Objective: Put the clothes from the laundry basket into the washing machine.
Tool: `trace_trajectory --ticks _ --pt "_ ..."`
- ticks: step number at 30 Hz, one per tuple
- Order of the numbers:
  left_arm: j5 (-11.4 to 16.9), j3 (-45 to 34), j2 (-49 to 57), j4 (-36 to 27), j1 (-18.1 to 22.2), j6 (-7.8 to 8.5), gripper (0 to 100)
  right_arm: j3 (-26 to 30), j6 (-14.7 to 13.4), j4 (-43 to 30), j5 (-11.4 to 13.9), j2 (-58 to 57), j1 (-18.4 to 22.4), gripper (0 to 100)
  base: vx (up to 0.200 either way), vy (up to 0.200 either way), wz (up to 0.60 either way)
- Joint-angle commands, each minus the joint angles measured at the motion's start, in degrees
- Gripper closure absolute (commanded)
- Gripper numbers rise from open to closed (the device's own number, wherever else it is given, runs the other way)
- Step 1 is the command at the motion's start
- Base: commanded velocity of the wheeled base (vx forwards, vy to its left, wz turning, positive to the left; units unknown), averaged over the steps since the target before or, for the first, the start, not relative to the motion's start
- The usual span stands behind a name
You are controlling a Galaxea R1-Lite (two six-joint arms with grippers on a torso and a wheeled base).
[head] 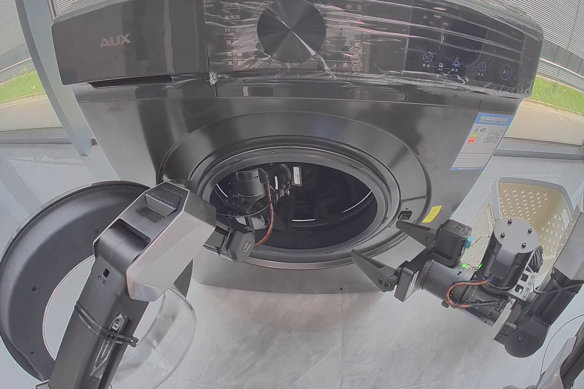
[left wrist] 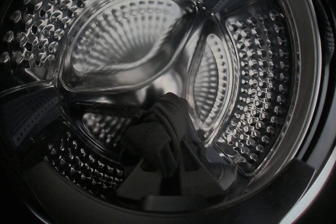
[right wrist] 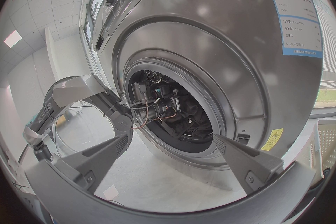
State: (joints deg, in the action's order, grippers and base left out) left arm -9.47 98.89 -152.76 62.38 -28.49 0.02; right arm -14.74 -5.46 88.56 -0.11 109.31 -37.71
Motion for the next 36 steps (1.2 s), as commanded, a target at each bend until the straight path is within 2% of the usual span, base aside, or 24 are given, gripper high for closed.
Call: trace_trajectory --ticks 1,4,5,10,14,16,17,22,28,31,32,36 --pt "-0.2 2.36 -1.58 0.02 0.36 0.06 100 -0.03 0.01 0.03 0.02 0.02 -0.09 0 0.0 0.0 0.0" --pt "-0.2 1.83 -1.93 0.2 0.01 0.15 100 -0.03 0.01 0.03 0.02 -0.06 0.0 0 0.0 0.0 0.0" --pt "-0.2 1.74 -1.93 0.29 -0.08 0.15 0 -0.03 0.01 0.03 0.02 -0.06 0.0 0 0.0 0.0 0.0" --pt "-0.2 0.43 -1.58 1.08 -0.78 -0.29 0 0.06 0.01 0.03 0.02 -0.06 0.0 0 0.0 0.0 0.0" --pt "0.24 -9.42 3.87 0.02 -2.62 -0.11 0 0.06 0.01 0.03 0.02 -0.06 0.0 0 0.0 0.0 0.0" --pt "0.33 -10.38 4.31 -0.24 -2.8 -0.11 0 0.06 0.01 0.03 0.02 -0.06 0.0 0 0.0 0.0 0.0" --pt "0.68 -16.98 7.74 -3.67 -3.41 -0.02 0 0.15 0.01 0.03 0.02 -0.06 0.0 0 0.0 0.0 0.0" --pt "0.95 -23.22 9.76 -6.31 -3.06 0.59 0 0.06 0.01 0.03 0.02 -0.06 -0.18 0 0.0 0.0 0.0" --pt "1.03 -24.1 8.0 -6.13 -2.71 0.85 0 0.06 -0.08 0.03 0.02 0.02 -0.44 0 0.0 0.0 0.0" --pt "1.56 -23.57 6.33 -5.95 -2.36 1.73 0 0.06 -0.08 0.03 0.02 0.02 -0.44 0 0.0 0.0 0.0" --pt "1.65 -23.66 6.25 -6.13 -2.36 1.91 100 0.06 0.01 0.03 0.02 0.02 -0.44 0 0.0 0.0 0.0" --pt "1.56 -23.48 4.93 -6.31 -1.66 2.35 100 -0.03 -0.08 0.03 0.11 0.02 -0.44 0 0.0 0.0 0.0"
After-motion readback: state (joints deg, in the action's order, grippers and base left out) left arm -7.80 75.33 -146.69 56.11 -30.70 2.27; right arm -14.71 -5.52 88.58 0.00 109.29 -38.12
